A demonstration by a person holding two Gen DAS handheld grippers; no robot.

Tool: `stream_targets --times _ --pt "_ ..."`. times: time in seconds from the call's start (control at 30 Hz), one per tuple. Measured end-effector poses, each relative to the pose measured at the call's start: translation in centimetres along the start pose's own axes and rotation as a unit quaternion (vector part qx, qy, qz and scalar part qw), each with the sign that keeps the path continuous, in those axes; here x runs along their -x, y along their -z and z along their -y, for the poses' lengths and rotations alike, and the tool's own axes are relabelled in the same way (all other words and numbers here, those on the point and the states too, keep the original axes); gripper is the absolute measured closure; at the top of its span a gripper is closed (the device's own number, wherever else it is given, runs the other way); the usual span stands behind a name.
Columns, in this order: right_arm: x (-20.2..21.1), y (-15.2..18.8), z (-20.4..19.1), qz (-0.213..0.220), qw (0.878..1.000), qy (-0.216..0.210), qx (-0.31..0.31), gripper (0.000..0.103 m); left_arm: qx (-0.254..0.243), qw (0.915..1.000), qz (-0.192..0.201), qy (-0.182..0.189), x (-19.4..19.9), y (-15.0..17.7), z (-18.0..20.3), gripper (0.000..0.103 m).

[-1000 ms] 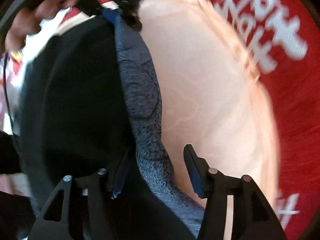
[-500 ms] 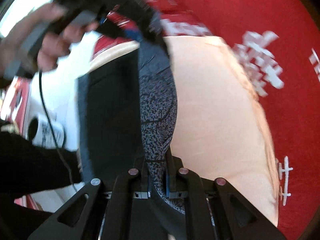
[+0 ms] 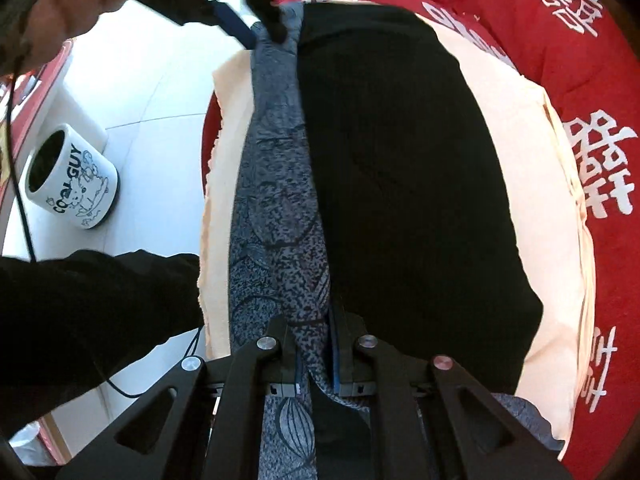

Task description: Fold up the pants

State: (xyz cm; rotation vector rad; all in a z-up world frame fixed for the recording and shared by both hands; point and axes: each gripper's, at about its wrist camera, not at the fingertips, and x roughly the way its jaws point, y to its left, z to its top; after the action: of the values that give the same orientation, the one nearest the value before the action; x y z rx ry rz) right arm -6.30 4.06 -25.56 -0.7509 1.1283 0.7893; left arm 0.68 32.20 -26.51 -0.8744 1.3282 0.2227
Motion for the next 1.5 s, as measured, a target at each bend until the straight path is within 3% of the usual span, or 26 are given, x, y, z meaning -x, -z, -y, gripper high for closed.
stream_targets --times 0.13,0.23,0.3,0.5,0.53,0.57,0.6,0.63,0.7,0.73,0.8,0.87,0.93,1.0,1.03,1.13,1.17,1.3,1.37,1.43,1.5 --pt "1.5 -0.2 0.1 0.017 1.000 0.012 0.001 0.092 -0.035 0.9989 0.030 0.006 2.1 0.6 1.5 0.080" --pt "0.2 0.5 -1.3 0.004 0.999 0.033 0.012 0.086 -0.037 0.9987 0.034 -0.011 3.0 1.1 1.4 0.080" --pt "-0.4 0.6 -2.7 0.022 0.997 0.059 0.034 0.081 -0.035 0.9989 0.032 -0.001 3.5 1.1 1.7 0.080" --pt "1.0 1.0 -4.7 0.056 0.993 0.087 0.059 0.083 -0.115 0.9927 0.020 0.031 2.0 0.0 8.1 0.080" --pt "0.7 1.4 -5.2 0.055 0.992 0.091 0.074 0.081 -0.120 0.9922 0.012 0.034 1.4 0.0 8.3 0.067" --pt "0.2 1.7 -5.6 0.049 0.991 0.092 0.084 0.081 -0.116 0.9929 0.001 0.026 0.3 0.0 8.4 0.034" --pt "-0.2 2.0 -5.7 0.044 0.991 0.093 0.087 0.080 -0.107 0.9942 -0.010 -0.005 -0.9 0.1 8.0 0.023" --pt "-0.2 2.1 -5.6 0.044 0.992 0.088 0.083 0.073 -0.095 0.9940 -0.023 -0.049 -2.3 0.3 7.4 0.020" --pt "0.5 1.8 -4.8 0.037 0.996 0.054 0.062 0.060 -0.094 0.9920 -0.054 -0.064 -4.0 1.1 6.6 0.020" --pt "1.2 1.7 -4.1 0.033 0.998 0.037 0.039 0.052 -0.108 0.9904 -0.051 -0.070 -3.9 1.7 6.6 0.020" --pt "3.0 2.1 -2.7 0.042 0.999 0.013 -0.010 0.046 -0.146 0.9842 -0.043 -0.090 -3.5 2.4 7.7 0.020" --pt "4.8 3.2 -0.4 0.049 0.996 0.001 -0.077 0.035 -0.180 0.9769 -0.043 -0.106 -3.2 2.8 9.4 0.020" --pt "6.3 5.0 3.1 0.048 0.985 -0.005 -0.166 0.033 -0.208 0.9727 -0.044 -0.095 -2.9 3.2 11.8 0.020" --pt "7.2 7.8 7.5 0.038 0.963 0.009 -0.266 0.033 -0.239 0.9666 -0.046 -0.080 -3.0 3.8 14.3 0.020" --pt "7.3 9.0 9.2 0.031 0.953 0.017 -0.301 0.033 -0.269 0.9591 -0.055 -0.070 -3.6 4.6 16.4 0.020" --pt "6.8 13.6 15.6 -0.006 0.897 0.044 -0.440 0.032 -0.322 0.9408 -0.090 -0.056 -5.7 6.7 20.1 0.020" --pt "6.6 15.6 18.0 -0.021 0.866 0.056 -0.496 0.032 -0.336 0.9345 -0.104 -0.052 -6.5 7.7 21.1 0.020" --pt "5.7 19.5 22.7 -0.068 0.777 0.071 -0.621 0.032 -0.394 0.9036 -0.163 -0.040 -8.8 12.0 23.7 0.020" --pt "5.4 20.3 23.9 -0.067 0.745 0.071 -0.659 0.028 -0.407 0.8920 -0.192 -0.040 -9.7 13.5 24.2 0.020" --pt "4.9 20.1 25.0 -0.078 0.732 0.104 -0.669 0.022 -0.429 0.8763 -0.214 -0.050 -10.7 14.6 24.4 0.020" --pt "3.3 19.8 25.9 -0.122 0.728 0.142 -0.660 0.022 -0.443 0.8675 -0.219 -0.055 -11.3 14.9 24.7 0.020"
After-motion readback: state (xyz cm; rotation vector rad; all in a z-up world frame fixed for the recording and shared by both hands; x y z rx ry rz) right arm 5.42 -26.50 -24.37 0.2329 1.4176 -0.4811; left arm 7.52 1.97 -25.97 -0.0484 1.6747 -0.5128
